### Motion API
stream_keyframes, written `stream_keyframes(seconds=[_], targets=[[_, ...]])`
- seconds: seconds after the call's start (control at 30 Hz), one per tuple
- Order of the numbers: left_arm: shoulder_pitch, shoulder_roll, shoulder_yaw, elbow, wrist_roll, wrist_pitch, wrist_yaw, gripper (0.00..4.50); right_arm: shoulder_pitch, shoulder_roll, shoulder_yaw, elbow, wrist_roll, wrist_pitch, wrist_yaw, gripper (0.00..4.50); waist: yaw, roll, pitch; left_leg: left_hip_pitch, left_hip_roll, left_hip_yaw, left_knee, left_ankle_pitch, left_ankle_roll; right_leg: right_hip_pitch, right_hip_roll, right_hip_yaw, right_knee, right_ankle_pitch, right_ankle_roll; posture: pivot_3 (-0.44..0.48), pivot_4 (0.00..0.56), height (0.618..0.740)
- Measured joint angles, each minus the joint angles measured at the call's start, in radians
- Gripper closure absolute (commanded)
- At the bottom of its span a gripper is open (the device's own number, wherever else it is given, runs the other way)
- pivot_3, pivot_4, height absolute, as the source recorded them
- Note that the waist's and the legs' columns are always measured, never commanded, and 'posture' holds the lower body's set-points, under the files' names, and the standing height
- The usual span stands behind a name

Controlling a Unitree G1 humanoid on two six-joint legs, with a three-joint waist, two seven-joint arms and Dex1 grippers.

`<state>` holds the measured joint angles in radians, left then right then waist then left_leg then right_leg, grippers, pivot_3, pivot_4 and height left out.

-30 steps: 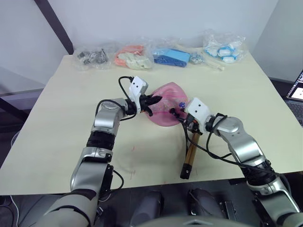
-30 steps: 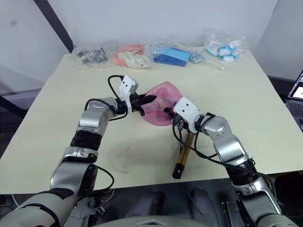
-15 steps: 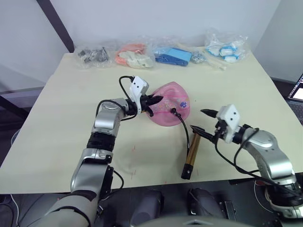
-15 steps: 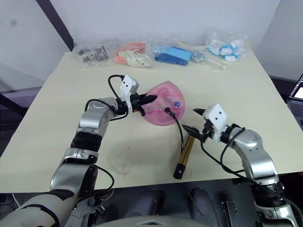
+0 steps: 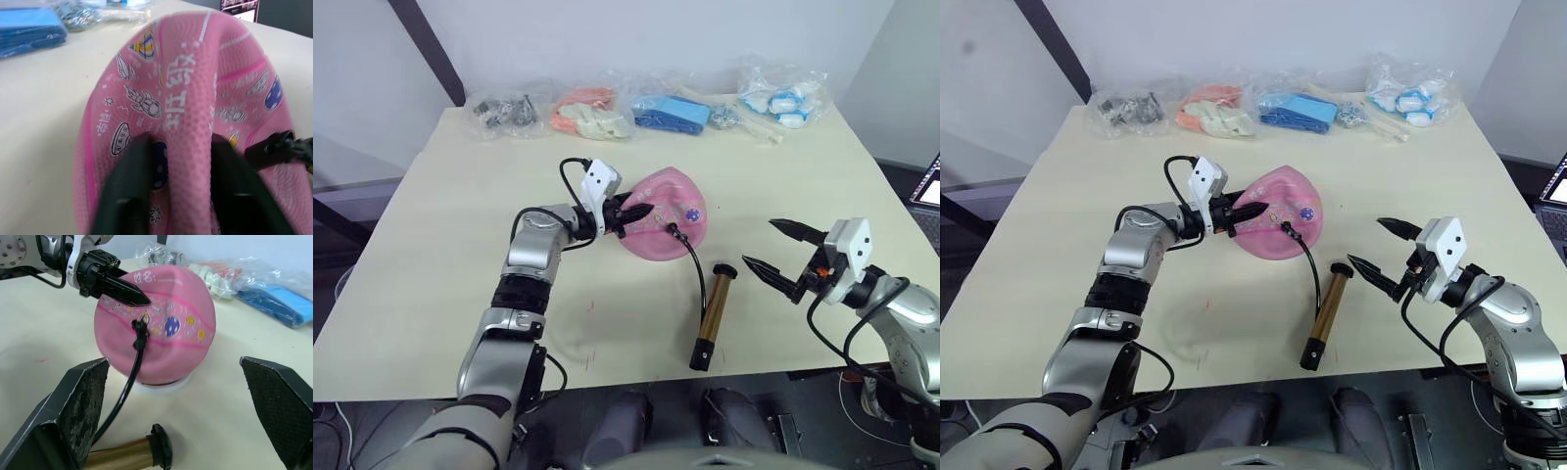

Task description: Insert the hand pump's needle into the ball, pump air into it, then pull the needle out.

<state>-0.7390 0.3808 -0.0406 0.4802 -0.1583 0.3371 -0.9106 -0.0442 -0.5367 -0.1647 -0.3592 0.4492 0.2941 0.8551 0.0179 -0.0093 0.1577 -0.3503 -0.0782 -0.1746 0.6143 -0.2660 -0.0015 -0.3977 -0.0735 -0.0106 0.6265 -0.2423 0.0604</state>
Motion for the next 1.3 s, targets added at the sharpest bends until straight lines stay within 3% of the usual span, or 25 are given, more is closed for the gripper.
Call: stream_keyframes(seconds=[0.1, 0.13, 0.37, 0.77, 1.3], targets=[[0.000, 0.000, 0.000, -0.003, -0.002, -0.004, -0.003, 0.10, 0.001, 0.000, 0.000, -0.006, 0.011, -0.001, -0.007, 0.00, -0.002, -0.001, 0.002, -0.004, -0.001, 0.001, 0.002, 0.000, 0.000, -0.004, 0.000, 0.001, 0.000, 0.000, 0.000, 0.000, 0.150, 0.740], [0.000, 0.000, 0.000, -0.005, -0.002, -0.004, -0.003, 0.04, 0.001, 0.000, 0.000, -0.007, 0.013, -0.001, -0.008, 0.00, -0.002, -0.001, 0.002, -0.007, -0.002, 0.001, 0.003, 0.000, 0.000, -0.007, 0.000, 0.001, 0.000, 0.000, 0.000, 0.000, 0.150, 0.740], [0.008, 0.008, 0.002, -0.057, -0.022, 0.023, -0.012, 0.04, 0.011, 0.000, 0.000, -0.008, 0.012, -0.041, -0.010, 0.00, -0.003, -0.001, 0.004, -0.019, -0.005, -0.001, 0.014, 0.000, 0.001, -0.013, -0.001, 0.002, 0.001, 0.005, -0.006, 0.000, 0.150, 0.740], [0.010, 0.038, 0.001, -0.163, -0.051, 0.100, -0.027, 0.04, 0.029, 0.005, 0.002, 0.017, 0.003, -0.089, -0.002, 0.00, -0.006, -0.002, 0.010, -0.023, -0.005, 0.001, 0.019, -0.001, 0.001, -0.016, 0.000, 0.003, 0.001, 0.008, -0.007, 0.000, 0.150, 0.740], [0.084, 0.163, 0.003, -0.370, -0.186, 0.164, -0.163, 0.04, 0.040, -0.013, 0.003, 0.026, 0.008, -0.092, 0.023, 0.00, -0.007, -0.002, 0.010, -0.027, -0.005, 0.001, 0.027, 0.000, 0.001, -0.018, 0.000, 0.003, 0.005, 0.012, -0.009, 0.000, 0.150, 0.740]])
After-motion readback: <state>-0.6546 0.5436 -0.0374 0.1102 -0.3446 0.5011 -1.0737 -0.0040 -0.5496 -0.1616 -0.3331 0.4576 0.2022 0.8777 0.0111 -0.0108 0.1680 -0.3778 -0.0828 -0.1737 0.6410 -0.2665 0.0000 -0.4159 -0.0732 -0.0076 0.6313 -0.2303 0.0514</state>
